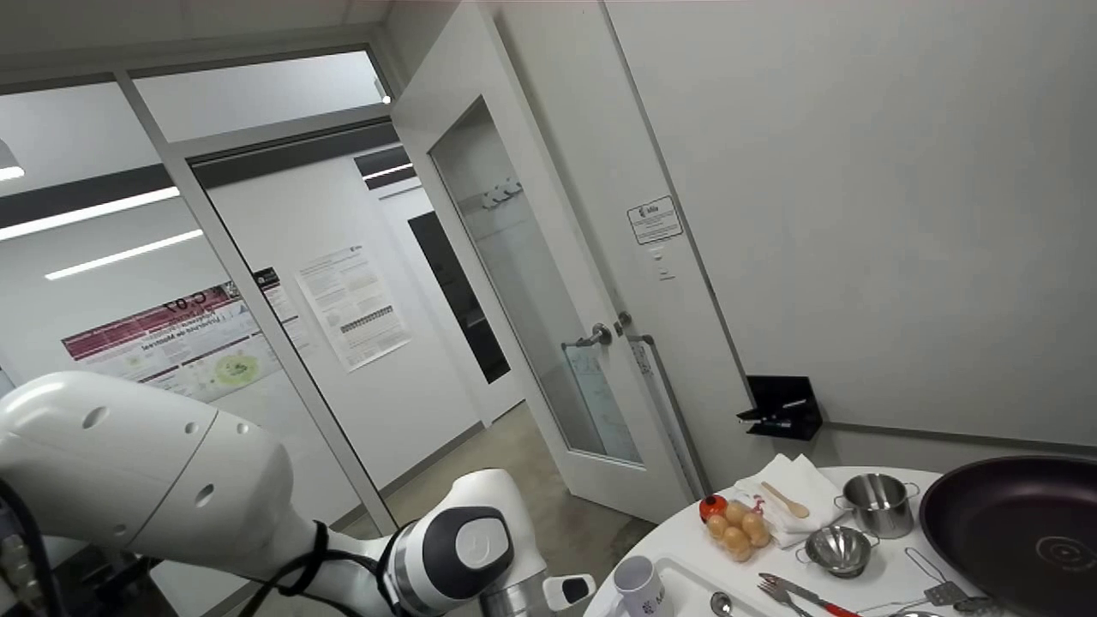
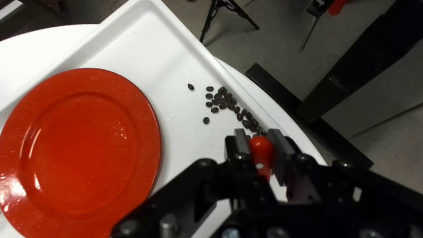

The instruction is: Use the spoon to stir the contents in the red bowl

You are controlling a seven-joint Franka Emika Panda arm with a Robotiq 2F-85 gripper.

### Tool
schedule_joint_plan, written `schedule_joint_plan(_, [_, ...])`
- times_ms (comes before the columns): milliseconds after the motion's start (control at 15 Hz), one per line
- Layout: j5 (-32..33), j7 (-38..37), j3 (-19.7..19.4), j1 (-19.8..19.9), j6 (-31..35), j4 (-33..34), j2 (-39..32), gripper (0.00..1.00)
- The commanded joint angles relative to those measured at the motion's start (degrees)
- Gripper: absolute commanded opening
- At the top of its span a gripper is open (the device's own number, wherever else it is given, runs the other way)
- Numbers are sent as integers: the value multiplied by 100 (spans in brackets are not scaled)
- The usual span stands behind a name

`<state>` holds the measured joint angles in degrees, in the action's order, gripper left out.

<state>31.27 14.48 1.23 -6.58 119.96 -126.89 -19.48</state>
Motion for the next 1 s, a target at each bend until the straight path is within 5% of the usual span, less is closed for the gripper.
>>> schedule_joint_plan(0, [419, -45, 145, -239, -736, 609, -300, 9])
schedule_joint_plan(933, [627, -249, 349, -909, -3345, 3586, -2369, 9])
